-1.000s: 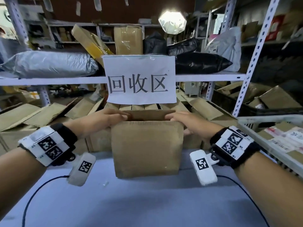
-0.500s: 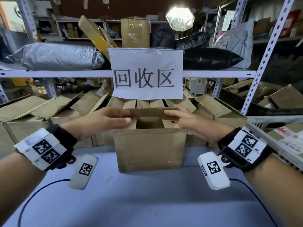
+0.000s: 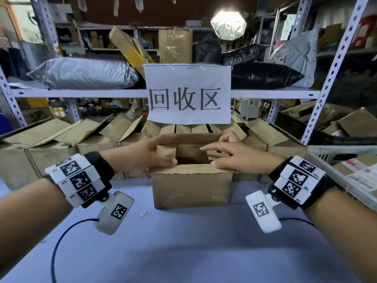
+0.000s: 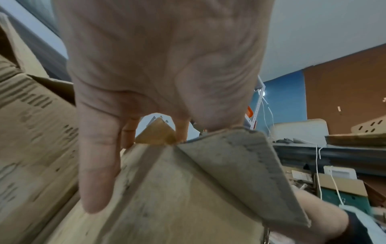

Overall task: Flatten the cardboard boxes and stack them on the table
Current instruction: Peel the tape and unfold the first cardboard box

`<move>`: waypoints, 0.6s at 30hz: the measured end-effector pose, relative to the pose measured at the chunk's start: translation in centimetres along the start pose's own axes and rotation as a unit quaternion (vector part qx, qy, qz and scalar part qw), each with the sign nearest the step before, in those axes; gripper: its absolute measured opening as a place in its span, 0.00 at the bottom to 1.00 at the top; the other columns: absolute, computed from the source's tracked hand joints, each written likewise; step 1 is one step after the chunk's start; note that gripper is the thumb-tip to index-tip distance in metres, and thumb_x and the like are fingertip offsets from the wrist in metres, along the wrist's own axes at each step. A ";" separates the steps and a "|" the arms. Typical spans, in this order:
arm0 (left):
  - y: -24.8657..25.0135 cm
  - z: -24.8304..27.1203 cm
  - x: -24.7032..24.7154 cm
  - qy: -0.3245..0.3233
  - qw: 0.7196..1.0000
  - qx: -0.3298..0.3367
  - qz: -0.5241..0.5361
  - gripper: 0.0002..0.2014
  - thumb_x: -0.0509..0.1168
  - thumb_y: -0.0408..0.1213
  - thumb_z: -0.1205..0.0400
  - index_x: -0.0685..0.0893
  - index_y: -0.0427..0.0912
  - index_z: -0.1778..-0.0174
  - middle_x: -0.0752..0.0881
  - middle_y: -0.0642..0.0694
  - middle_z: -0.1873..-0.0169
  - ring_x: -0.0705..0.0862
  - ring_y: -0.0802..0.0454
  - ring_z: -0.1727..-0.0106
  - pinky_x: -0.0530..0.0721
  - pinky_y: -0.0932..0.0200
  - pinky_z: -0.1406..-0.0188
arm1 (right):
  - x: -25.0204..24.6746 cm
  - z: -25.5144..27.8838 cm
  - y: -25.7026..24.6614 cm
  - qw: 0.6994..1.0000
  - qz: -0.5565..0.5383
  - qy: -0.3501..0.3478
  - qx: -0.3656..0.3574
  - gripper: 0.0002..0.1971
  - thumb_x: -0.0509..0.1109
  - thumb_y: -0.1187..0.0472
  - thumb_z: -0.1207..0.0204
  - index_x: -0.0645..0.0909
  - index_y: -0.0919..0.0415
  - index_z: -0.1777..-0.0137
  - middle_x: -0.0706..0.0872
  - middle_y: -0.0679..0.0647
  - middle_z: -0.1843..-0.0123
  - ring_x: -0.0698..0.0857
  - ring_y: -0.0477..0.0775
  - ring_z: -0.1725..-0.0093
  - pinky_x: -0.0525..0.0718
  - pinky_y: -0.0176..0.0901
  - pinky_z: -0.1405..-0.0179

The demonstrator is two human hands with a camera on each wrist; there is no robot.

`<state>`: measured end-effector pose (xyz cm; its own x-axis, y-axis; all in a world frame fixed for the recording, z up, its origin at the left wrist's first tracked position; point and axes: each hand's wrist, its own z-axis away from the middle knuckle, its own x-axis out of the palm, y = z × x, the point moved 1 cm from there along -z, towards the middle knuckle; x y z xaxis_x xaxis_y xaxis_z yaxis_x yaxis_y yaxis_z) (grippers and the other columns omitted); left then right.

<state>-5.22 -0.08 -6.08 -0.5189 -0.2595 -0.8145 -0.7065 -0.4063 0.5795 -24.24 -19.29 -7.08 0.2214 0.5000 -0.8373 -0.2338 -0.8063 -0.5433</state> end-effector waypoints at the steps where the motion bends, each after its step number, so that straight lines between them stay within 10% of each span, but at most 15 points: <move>1: 0.2 -0.1 0.0 -0.012 0.999 -0.003 -0.039 0.27 0.70 0.57 0.17 0.70 0.74 0.22 0.77 0.50 0.33 0.86 0.48 0.40 0.85 0.72 0.59 | -0.1 -0.4 0.1 0.999 0.027 -0.016 -0.002 0.20 0.69 0.45 0.19 0.76 0.27 0.28 0.65 0.45 0.38 0.66 0.38 0.33 0.60 0.35 0.32; 4: 0.4 -0.4 0.1 -0.039 0.993 0.003 -0.114 0.18 0.61 0.58 0.12 0.74 0.74 0.25 0.72 0.56 0.34 0.78 0.52 0.30 0.71 0.63 0.33 | -0.1 -1.4 0.6 0.995 0.091 -0.032 -0.020 0.18 0.63 0.35 0.20 0.77 0.24 0.30 0.64 0.45 0.40 0.65 0.37 0.35 0.59 0.35 0.30; 7: 0.0 -0.7 0.2 -0.051 0.993 -0.008 -0.105 0.14 0.62 0.60 0.14 0.75 0.75 0.32 0.70 0.52 0.35 0.81 0.51 0.37 0.74 0.56 0.29 | -0.1 -1.8 0.9 0.991 0.125 -0.030 -0.033 0.24 0.59 0.28 0.25 0.81 0.32 0.33 0.63 0.44 0.41 0.65 0.41 0.32 0.64 0.40 0.26; 18: -1.2 0.2 0.9 0.045 0.993 0.006 0.112 0.21 0.69 0.51 0.16 0.65 0.67 0.35 0.83 0.32 0.38 0.86 0.49 0.54 0.89 0.41 0.49 | -0.1 -1.6 2.3 0.997 -0.037 0.047 -0.052 0.19 0.68 0.41 0.20 0.66 0.43 0.35 0.61 0.43 0.33 0.68 0.25 0.37 0.74 0.31 0.35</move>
<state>-4.92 0.32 -7.53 -0.6188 -0.4195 -0.6641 -0.5839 -0.3199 0.7461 -23.32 -21.72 -8.16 0.3227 0.5313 -0.7833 -0.1157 -0.7993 -0.5897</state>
